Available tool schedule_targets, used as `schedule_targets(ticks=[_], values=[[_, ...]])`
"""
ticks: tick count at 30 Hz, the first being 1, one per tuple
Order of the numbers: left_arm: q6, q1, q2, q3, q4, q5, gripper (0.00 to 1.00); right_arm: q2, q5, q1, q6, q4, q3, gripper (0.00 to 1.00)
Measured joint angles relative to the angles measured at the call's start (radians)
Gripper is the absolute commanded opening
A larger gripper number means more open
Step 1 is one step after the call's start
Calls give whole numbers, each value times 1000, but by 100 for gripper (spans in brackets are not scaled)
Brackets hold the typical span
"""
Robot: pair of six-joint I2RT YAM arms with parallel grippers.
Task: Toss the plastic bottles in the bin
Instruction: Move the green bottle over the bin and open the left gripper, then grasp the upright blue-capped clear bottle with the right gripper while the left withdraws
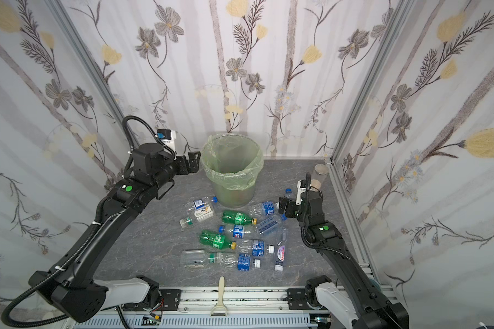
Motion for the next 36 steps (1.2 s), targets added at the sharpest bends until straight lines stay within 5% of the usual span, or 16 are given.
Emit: schedule_targets(ticks=[5, 17, 36], values=[[-6, 35, -183, -201, 7, -34, 100, 73, 51, -45, 0, -32, 37, 98], [-42, 49, -345, -510, 0, -4, 100, 427, 31, -106, -2, -27, 220, 92], [-52, 51, -407, -623, 1, 22, 100, 747, 0, -119, -4, -52, 346, 77]])
